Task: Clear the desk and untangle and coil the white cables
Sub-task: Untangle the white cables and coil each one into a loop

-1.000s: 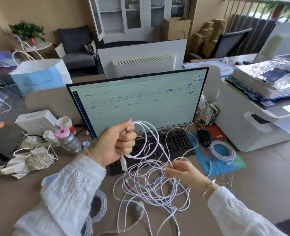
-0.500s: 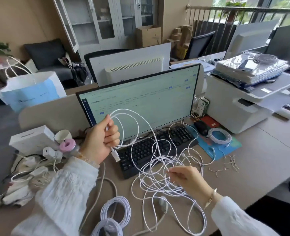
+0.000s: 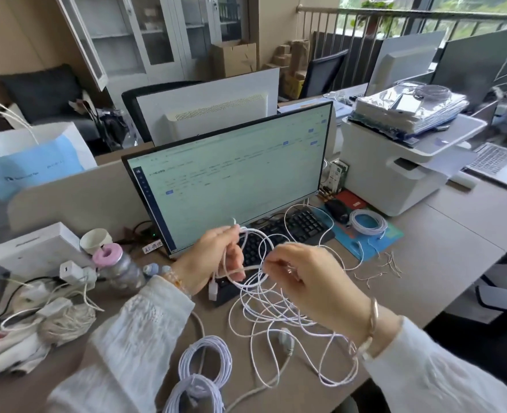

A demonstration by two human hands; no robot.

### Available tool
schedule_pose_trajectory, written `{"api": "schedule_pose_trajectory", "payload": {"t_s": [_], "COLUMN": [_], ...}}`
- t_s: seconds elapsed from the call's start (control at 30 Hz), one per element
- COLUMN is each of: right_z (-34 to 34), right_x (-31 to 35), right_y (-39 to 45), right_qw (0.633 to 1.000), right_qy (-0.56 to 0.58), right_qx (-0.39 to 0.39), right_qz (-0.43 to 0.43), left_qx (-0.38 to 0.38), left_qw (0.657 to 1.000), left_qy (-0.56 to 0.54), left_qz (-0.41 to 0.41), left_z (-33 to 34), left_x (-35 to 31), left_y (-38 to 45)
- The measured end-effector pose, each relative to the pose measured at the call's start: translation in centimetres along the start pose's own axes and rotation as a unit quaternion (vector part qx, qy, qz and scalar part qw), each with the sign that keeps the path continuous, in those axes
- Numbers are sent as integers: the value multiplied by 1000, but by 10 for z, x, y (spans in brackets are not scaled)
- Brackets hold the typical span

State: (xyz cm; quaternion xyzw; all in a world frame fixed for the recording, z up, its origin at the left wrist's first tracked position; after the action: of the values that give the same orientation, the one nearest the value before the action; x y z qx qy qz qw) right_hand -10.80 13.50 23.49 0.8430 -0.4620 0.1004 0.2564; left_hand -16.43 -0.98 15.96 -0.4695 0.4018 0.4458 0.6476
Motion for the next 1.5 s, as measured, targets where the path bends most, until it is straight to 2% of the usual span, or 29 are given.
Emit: {"api": "schedule_pose_trajectory", "payload": {"t_s": [0.07, 0.13, 0.2, 0.23, 0.3, 0.33, 0.37, 0.47, 0.63, 0.9, 1.03, 1.13, 1.33, 1.43, 1.5], "right_z": [-7, -3, 13, 21, 36, 41, 43, 43, 46, 42, 48, 57, 64, 68, 76], "right_x": [-9, -23, -40, -47, -55, -56, -57, -62, -70, -88, -78, -74, -90, -94, -93], "right_y": [6, 12, 15, 13, 3, -3, -8, -14, -19, -16, -15, -21, -23, -26, -31], "right_qw": [999, 997, 975, 948, 866, 827, 805, 800, 761, 763, 757, 769, 777, 783, 798], "right_qy": [-31, 2, 155, 242, 409, 468, 497, 490, 524, 523, 567, 561, 543, 532, 506], "right_qx": [-14, 13, 76, 104, 148, 155, 156, 163, 156, 78, 124, 156, 137, 128, 162], "right_qz": [32, 72, 139, 177, 247, 271, 284, 305, 348, 372, 301, 264, 287, 295, 286], "left_qx": [86, 205, 325, 351, 337, 308, 271, 187, 129, 141, 107, 74, 144, 153, 133], "left_qw": [992, 955, 889, 864, 852, 861, 876, 914, 947, 957, 963, 964, 945, 947, 946], "left_qy": [-38, -115, -202, -235, -272, -278, -277, -248, -185, -145, -178, -208, -204, -213, -256], "left_qz": [-82, -183, -254, -274, -294, -293, -287, -262, -229, -210, -174, -146, -211, -184, -148], "left_z": [18, 42, 66, 71, 76, 76, 73, 62, 56, 61, 56, 50, 56, 59, 57], "left_x": [14, 26, 27, 26, 28, 30, 33, 41, 41, 37, 31, 28, 35, 27, 14], "left_y": [-4, -15, -30, -35, -35, -32, -28, -21, -16, -14, -7, -1, -11, -7, 0]}}
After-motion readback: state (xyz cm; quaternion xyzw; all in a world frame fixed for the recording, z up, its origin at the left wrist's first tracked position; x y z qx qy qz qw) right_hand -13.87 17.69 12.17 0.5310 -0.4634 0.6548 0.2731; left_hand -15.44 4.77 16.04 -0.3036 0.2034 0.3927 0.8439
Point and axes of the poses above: each hand's wrist, its own y-axis towards the middle knuckle, its own z-axis out of the palm, x = y × z, the point moved 8 cm from there along y, towards the middle knuckle, and after that the axes turned 11 degrees about -y, right-handed, at the moved point
